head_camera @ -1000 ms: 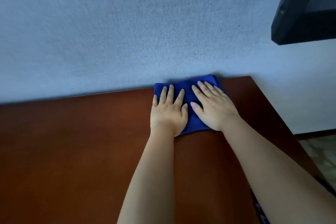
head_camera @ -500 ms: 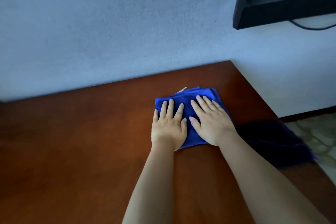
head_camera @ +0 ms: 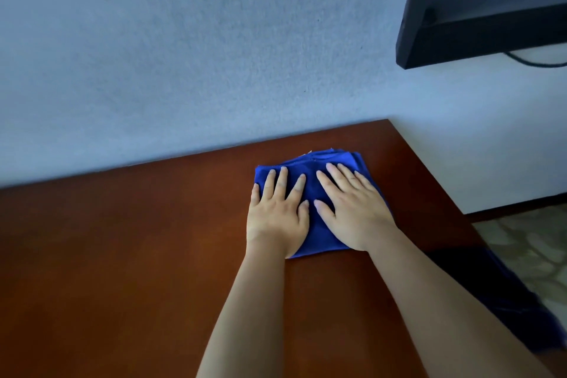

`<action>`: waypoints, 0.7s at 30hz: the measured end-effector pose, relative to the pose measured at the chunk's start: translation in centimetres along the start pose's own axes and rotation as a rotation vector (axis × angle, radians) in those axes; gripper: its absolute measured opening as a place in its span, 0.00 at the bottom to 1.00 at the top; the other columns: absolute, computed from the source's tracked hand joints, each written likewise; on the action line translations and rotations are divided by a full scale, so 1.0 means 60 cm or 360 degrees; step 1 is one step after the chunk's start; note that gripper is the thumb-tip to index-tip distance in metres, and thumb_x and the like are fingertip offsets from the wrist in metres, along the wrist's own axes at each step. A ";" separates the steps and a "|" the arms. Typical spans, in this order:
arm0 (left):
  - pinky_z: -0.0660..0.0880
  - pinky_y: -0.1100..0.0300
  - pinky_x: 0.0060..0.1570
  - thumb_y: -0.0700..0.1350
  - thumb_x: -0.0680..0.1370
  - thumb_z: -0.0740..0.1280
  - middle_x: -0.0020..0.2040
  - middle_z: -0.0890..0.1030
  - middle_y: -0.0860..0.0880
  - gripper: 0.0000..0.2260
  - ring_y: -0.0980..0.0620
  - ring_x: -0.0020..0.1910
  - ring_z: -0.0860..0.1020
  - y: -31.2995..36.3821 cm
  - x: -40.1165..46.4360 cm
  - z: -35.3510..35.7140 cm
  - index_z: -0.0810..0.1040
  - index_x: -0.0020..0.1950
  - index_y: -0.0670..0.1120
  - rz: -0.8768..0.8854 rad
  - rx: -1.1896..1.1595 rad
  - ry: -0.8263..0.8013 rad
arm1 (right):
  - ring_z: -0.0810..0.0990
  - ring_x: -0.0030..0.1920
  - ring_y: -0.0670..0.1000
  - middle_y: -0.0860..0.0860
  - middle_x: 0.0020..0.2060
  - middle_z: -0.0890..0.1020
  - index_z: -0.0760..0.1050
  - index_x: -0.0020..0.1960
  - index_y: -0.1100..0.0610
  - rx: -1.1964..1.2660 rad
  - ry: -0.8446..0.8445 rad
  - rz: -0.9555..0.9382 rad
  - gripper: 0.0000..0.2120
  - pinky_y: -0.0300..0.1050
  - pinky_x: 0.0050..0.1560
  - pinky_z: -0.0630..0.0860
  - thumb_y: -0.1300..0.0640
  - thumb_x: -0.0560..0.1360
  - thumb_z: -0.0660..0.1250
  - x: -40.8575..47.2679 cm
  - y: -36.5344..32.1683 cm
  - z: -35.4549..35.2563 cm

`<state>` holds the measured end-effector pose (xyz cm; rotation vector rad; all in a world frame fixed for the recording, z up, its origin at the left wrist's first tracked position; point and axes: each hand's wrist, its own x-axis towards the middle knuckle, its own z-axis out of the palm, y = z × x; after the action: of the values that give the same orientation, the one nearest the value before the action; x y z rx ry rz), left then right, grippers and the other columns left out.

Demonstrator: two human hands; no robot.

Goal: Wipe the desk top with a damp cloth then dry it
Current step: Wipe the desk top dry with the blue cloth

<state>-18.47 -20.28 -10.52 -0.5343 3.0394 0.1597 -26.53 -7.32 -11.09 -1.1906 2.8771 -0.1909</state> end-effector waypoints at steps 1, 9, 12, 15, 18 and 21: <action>0.38 0.49 0.76 0.55 0.83 0.43 0.80 0.41 0.49 0.24 0.50 0.78 0.38 0.001 0.023 -0.001 0.43 0.79 0.56 0.0004 -0.0005 0.0000 | 0.42 0.77 0.49 0.50 0.78 0.45 0.43 0.79 0.51 -0.0001 0.0003 -0.0003 0.29 0.46 0.76 0.39 0.42 0.82 0.45 0.020 0.011 0.001; 0.39 0.48 0.76 0.54 0.83 0.45 0.80 0.43 0.49 0.24 0.50 0.78 0.39 0.011 0.172 -0.007 0.44 0.79 0.56 -0.0015 -0.0049 0.0023 | 0.44 0.78 0.48 0.50 0.78 0.47 0.46 0.79 0.51 -0.0006 0.0021 -0.0026 0.29 0.46 0.76 0.40 0.42 0.81 0.46 0.152 0.086 -0.007; 0.40 0.48 0.76 0.54 0.83 0.45 0.80 0.43 0.49 0.24 0.50 0.78 0.40 0.013 0.195 -0.008 0.44 0.79 0.56 -0.0024 -0.0044 0.0031 | 0.44 0.78 0.49 0.50 0.78 0.47 0.46 0.79 0.51 -0.0002 0.0022 -0.0032 0.29 0.46 0.76 0.41 0.42 0.81 0.46 0.174 0.098 -0.009; 0.40 0.48 0.76 0.54 0.83 0.45 0.80 0.43 0.49 0.24 0.50 0.78 0.40 0.012 0.196 -0.007 0.44 0.79 0.56 -0.0037 -0.0047 0.0028 | 0.44 0.78 0.48 0.50 0.78 0.47 0.45 0.79 0.51 -0.0010 -0.0006 -0.0031 0.29 0.46 0.76 0.40 0.42 0.82 0.46 0.178 0.098 -0.009; 0.40 0.48 0.76 0.55 0.83 0.44 0.80 0.42 0.49 0.24 0.50 0.78 0.40 0.020 0.175 -0.008 0.45 0.79 0.55 -0.0042 -0.0059 0.0027 | 0.43 0.78 0.48 0.50 0.78 0.46 0.45 0.79 0.51 -0.0014 -0.0014 -0.0002 0.29 0.46 0.76 0.40 0.42 0.82 0.45 0.160 0.095 -0.010; 0.40 0.48 0.76 0.55 0.83 0.44 0.80 0.42 0.49 0.24 0.50 0.78 0.39 0.033 0.143 -0.005 0.44 0.79 0.55 -0.0027 -0.0062 0.0001 | 0.42 0.77 0.48 0.50 0.78 0.45 0.44 0.79 0.51 -0.0009 -0.0039 0.0016 0.29 0.46 0.76 0.40 0.42 0.82 0.44 0.124 0.092 -0.011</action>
<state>-27.19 -21.37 -10.66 -0.5625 3.0374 0.2179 -35.72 -8.62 -10.93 -1.1712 2.8640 -0.1674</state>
